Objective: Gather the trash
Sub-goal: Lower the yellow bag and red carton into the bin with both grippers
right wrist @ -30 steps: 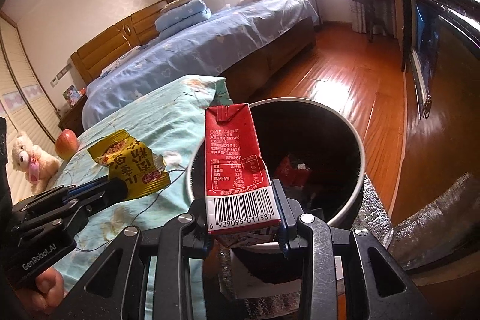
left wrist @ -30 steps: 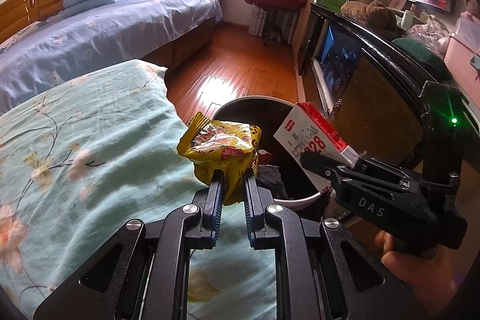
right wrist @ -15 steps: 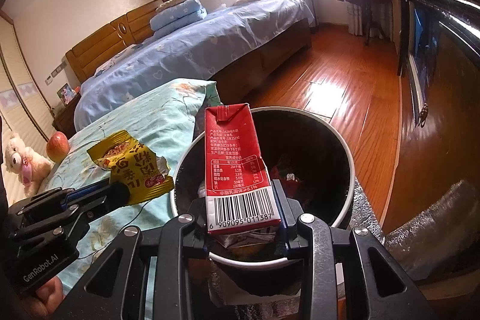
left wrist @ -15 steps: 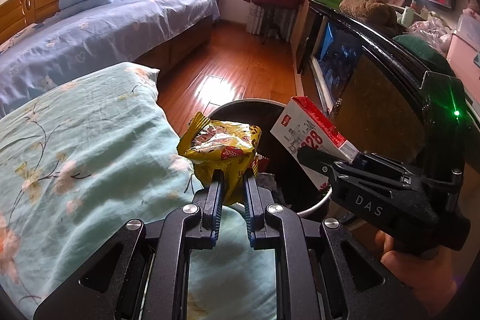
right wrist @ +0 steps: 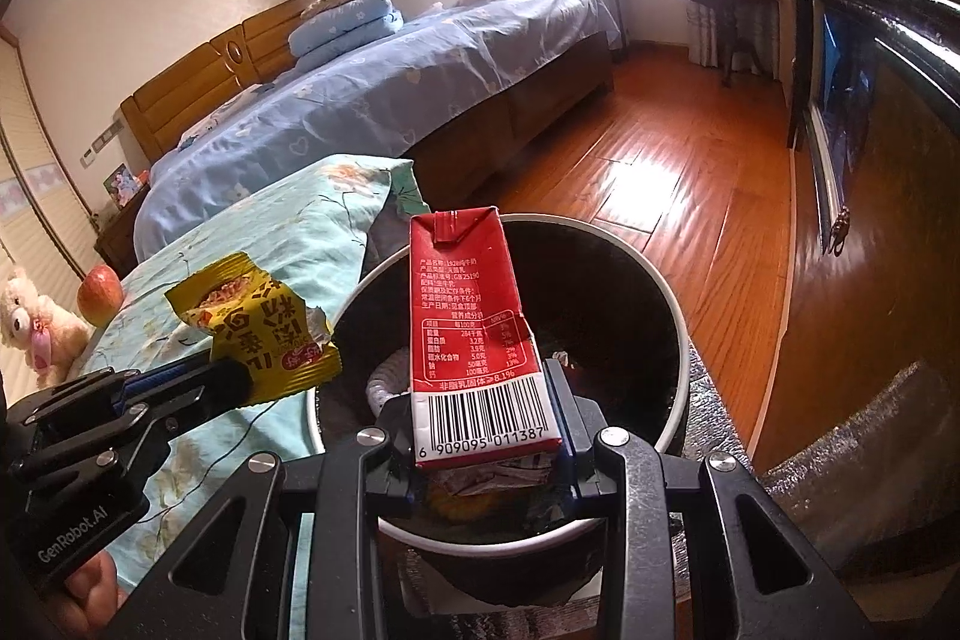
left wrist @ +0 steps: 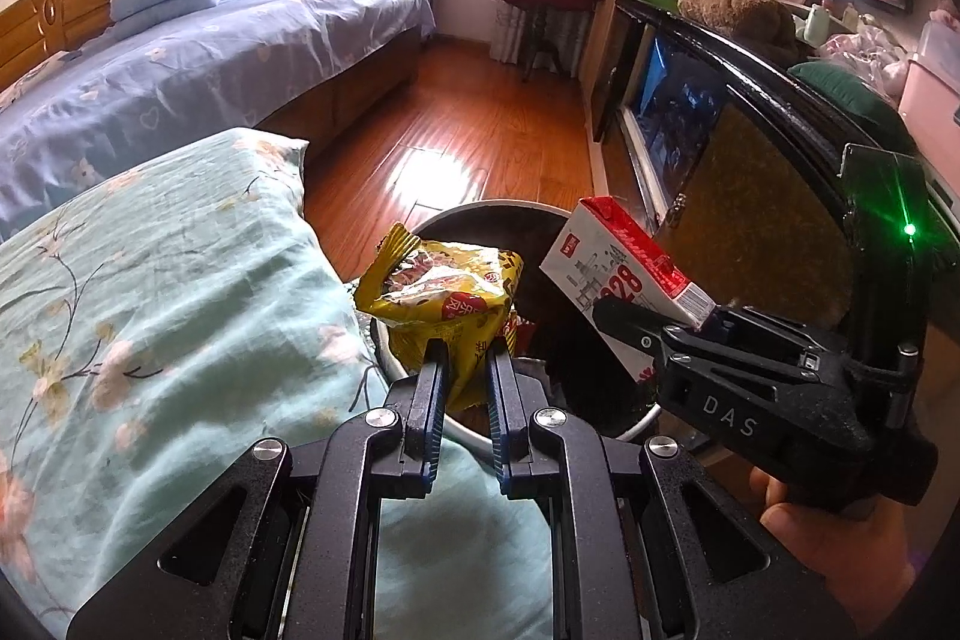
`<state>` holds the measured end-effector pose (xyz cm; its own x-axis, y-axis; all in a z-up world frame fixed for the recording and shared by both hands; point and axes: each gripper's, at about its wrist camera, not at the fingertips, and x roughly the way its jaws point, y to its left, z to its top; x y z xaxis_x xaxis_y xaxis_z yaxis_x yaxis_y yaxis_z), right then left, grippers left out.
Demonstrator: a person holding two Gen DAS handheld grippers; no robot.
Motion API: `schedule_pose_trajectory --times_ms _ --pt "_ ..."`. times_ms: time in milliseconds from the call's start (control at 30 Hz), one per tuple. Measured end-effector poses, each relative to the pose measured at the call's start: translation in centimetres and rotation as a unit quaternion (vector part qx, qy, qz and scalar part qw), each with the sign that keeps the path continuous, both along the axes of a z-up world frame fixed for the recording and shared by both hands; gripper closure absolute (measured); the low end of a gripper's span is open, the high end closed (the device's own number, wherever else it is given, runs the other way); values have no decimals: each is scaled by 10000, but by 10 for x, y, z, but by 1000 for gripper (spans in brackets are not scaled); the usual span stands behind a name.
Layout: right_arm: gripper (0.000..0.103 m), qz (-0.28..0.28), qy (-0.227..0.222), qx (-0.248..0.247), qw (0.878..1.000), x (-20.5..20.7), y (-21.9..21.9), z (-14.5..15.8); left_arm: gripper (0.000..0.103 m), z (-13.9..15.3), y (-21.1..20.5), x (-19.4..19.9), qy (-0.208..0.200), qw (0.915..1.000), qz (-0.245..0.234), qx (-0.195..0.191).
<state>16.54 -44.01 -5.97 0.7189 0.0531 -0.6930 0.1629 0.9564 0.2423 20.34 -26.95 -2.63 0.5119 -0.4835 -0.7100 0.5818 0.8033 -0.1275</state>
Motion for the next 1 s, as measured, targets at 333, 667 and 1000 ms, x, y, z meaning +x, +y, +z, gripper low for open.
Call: schedule_pose_trajectory --times_ms 333,667,1000 --pt "70 -20 57 9 10000 5 -6 -4 91 -1 -7 5 22 10000 -14 54" --pt "70 -28 67 4 10000 6 -8 -4 91 -3 -14 10 50 10000 -7 67" --pt "70 -67 121 36 9999 9 -17 -6 91 -3 -17 12 56 9999 -36 79"
